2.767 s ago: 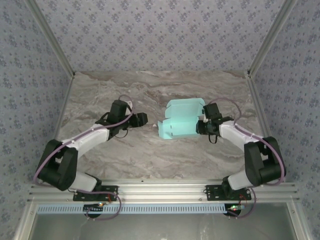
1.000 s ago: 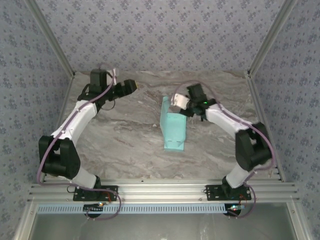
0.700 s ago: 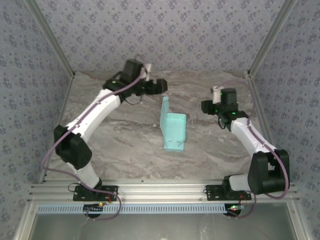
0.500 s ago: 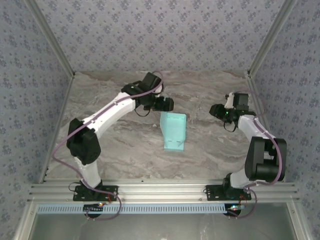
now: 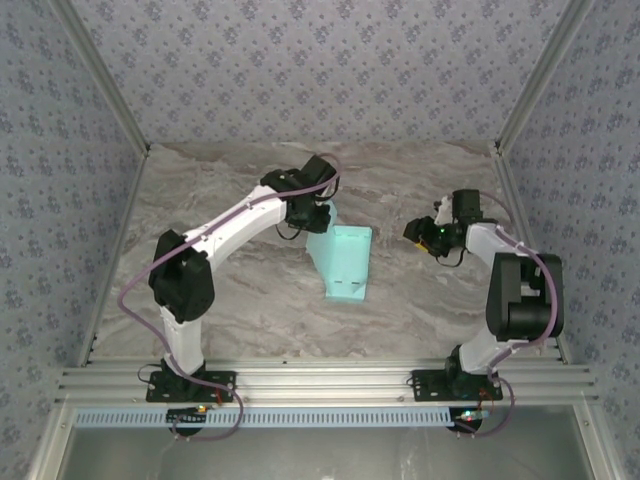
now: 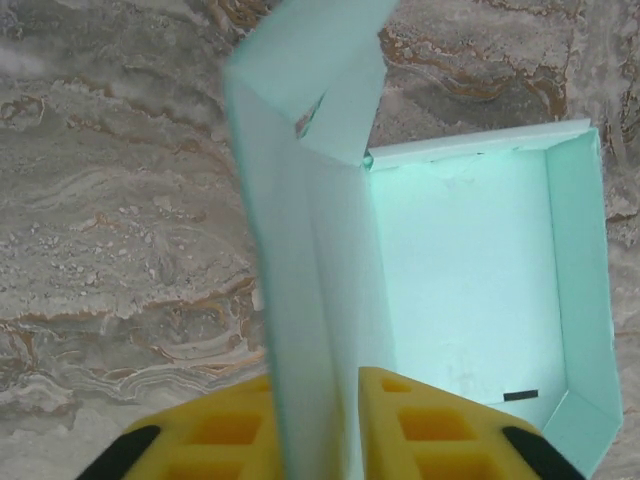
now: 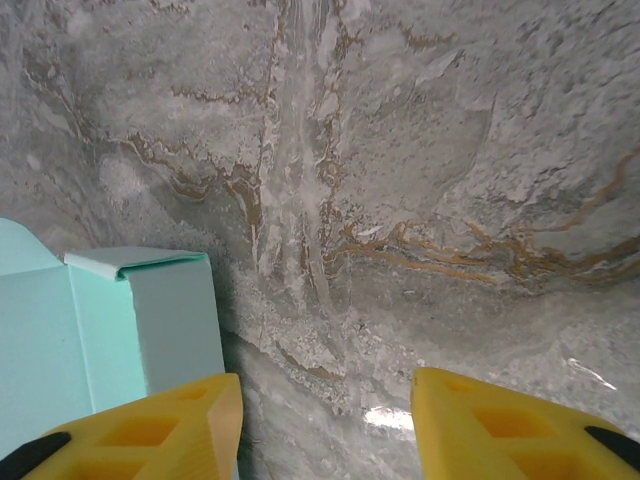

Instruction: Fold the paper box

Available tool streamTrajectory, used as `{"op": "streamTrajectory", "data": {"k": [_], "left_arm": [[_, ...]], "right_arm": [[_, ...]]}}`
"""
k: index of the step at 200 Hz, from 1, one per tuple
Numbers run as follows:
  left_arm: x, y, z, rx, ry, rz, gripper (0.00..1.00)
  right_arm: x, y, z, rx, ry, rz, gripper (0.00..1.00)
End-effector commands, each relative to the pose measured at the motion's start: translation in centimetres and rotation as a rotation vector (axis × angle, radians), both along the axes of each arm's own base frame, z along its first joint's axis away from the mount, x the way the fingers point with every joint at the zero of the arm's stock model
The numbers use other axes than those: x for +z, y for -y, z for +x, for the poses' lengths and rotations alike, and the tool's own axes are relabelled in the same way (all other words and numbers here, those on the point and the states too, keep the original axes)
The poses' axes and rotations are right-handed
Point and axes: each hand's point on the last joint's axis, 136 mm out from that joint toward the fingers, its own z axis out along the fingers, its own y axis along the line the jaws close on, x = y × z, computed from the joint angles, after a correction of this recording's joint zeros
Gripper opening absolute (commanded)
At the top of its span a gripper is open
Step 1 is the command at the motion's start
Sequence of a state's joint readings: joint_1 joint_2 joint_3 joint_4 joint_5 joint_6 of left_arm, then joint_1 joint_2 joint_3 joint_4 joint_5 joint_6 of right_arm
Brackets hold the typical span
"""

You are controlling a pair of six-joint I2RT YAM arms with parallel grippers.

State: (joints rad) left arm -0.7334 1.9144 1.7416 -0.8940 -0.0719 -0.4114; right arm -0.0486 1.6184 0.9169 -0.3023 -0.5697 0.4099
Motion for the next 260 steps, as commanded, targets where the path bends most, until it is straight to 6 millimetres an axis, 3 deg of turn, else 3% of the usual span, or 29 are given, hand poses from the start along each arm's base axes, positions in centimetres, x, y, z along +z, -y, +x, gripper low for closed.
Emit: {"op": "streamTrajectory", "data": {"k": [1, 8, 34, 59, 88, 103, 113, 135, 170, 201, 260], "left_arm": [[0.6, -0.2, -0.2, -0.067, 0.04, 0.026, 0.14], [0.7, 0.0, -0.2, -0.094, 0.054, 0.02, 0.08], [2.2, 0.0, -0.1, -0.173, 0.139, 0.005, 0.0], [4.7, 0.1, -0.2, -0.258, 0.273, -0.043, 0.0], [7.1, -0.4, -0.4, -0.287, 0.373, -0.066, 0.0], [7.4, -0.6, -0.6, -0.299, 0.386, -0.06, 0.0], [7.4, -0.7, -0.7, -0.304, 0.386, -0.059, 0.0], [7.7, 0.0, -1.3, -0.346, 0.38, -0.113, 0.0], [8.2, -0.1, -1.9, -0.406, 0.404, -0.116, 0.0], [8.3, -0.7, -2.1, -0.438, 0.415, -0.105, 0.0], [9.3, -0.9, -2.5, -0.436, 0.418, -0.202, 0.0]], "right_arm": [[0.7, -1.4, 0.8, 0.065, -0.019, 0.068, 0.58], [0.5, -1.8, 1.0, 0.087, -0.036, 0.073, 0.59], [0.4, -3.5, 2.2, 0.129, -0.054, 0.163, 0.61], [1.3, -6.3, 3.0, 0.163, -0.096, 0.329, 0.62], [2.4, -9.0, 2.5, 0.182, -0.178, 0.427, 0.63], [3.0, -10.2, 2.3, 0.154, -0.215, 0.437, 0.74], [4.5, -11.7, 2.8, 0.178, -0.203, 0.448, 0.75], [5.1, -14.0, 2.9, 0.237, -0.164, 0.389, 0.75], [4.2, -12.6, 4.2, 0.278, -0.095, 0.34, 0.72], [4.6, -13.3, 3.0, 0.381, -0.063, 0.386, 0.73], [2.5, -14.9, 1.5, 0.442, -0.089, 0.437, 0.71]]}}
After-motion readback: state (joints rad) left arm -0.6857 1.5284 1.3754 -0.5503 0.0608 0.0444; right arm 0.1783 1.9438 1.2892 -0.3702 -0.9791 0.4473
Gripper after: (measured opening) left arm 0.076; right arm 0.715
